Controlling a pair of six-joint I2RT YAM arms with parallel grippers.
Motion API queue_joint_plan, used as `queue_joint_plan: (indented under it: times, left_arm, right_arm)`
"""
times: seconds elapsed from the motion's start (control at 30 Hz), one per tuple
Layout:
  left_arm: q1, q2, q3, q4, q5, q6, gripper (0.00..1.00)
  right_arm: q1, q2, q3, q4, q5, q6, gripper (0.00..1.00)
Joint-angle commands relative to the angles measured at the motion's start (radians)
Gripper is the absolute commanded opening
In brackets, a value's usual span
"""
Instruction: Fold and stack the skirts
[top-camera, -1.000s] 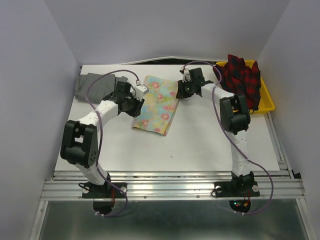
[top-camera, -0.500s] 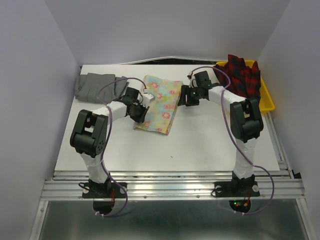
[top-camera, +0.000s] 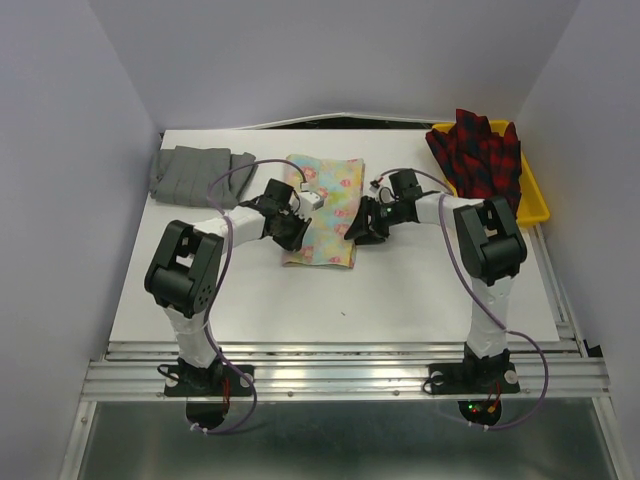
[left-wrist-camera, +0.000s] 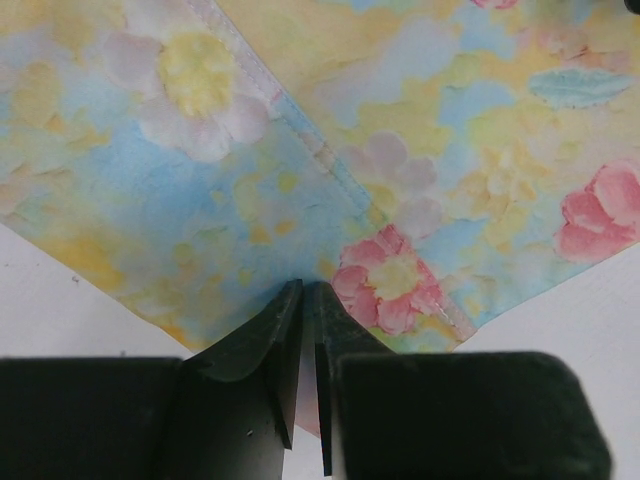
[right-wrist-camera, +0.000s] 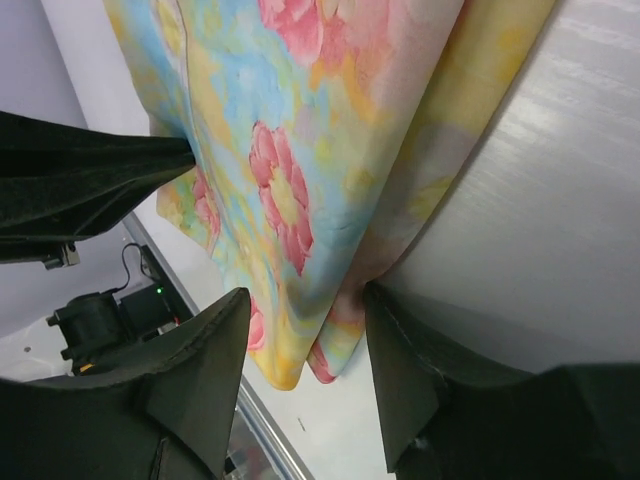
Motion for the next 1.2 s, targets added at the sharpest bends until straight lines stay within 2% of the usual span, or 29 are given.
queue_joint_plan:
  times: [0.0, 0.23, 0.5, 0.7, 0.73, 0.77, 0.83, 0.87, 0.9, 0.97, 1.0, 1.03, 1.1, 1.13, 1.17]
  left_arm:
    - [-0.015, -0.019, -0.022, -0.018, 0.01, -0.021, 0.22]
    - [-0.024, -0.01, -0.013, -0.023, 0.008, -0.021, 0.22]
    - [-0.032, -0.013, -0.022, -0.021, 0.022, -0.03, 0.23]
    - [-0.032, -0.011, -0.028, -0.021, 0.037, -0.04, 0.23]
    - [-0.032, -0.01, -0.027, -0.021, 0.04, -0.042, 0.23]
    - [-0.032, -0.01, -0.025, -0.021, 0.045, -0.047, 0.23]
    - [-0.032, -0.008, -0.025, -0.021, 0.053, -0.051, 0.23]
    - [-0.035, -0.01, -0.027, -0.021, 0.056, -0.05, 0.23]
    - [-0.035, -0.02, -0.03, -0.017, 0.056, -0.047, 0.24]
    - [-0.034, -0.042, -0.048, 0.002, 0.053, -0.038, 0.34]
    - [-0.035, -0.085, -0.057, 0.014, 0.053, -0.031, 0.37]
    - [-0.034, -0.118, -0.089, 0.031, 0.053, -0.024, 0.44]
    - [-0.035, -0.195, -0.129, 0.078, 0.048, 0.034, 0.5]
    - [-0.04, -0.277, -0.172, 0.095, 0.037, 0.064, 0.62]
    - [-0.053, -0.316, -0.194, 0.12, 0.001, 0.097, 0.64]
  right_arm:
    - [0.019, 0.028, -0.088, -0.03, 0.062, -0.029, 0.56]
    - [0.019, -0.045, -0.195, -0.055, 0.082, -0.066, 0.6]
    - [0.061, 0.01, -0.18, -0.007, 0.097, -0.069, 0.61]
    - [0.071, -0.035, -0.246, 0.016, 0.122, -0.058, 0.62]
    - [0.071, -0.039, -0.252, 0.022, 0.122, -0.052, 0.61]
    - [0.071, -0.045, -0.259, 0.026, 0.119, -0.041, 0.49]
    - [0.071, -0.056, -0.267, 0.04, 0.108, -0.027, 0.34]
    - [0.071, -0.061, -0.26, 0.046, 0.092, -0.02, 0.21]
    - [0.071, -0.064, -0.252, 0.045, 0.076, -0.016, 0.14]
    - [0.071, -0.067, -0.23, 0.033, 0.032, 0.003, 0.04]
    - [0.071, -0.07, -0.209, 0.03, 0.013, 0.016, 0.01]
    - [0.071, -0.078, -0.2, 0.03, -0.007, 0.043, 0.01]
    - [0.071, -0.084, -0.184, 0.033, -0.074, 0.072, 0.01]
    - [0.071, -0.085, -0.174, 0.033, -0.096, 0.085, 0.01]
    - [0.071, -0.087, -0.169, 0.033, -0.14, 0.114, 0.01]
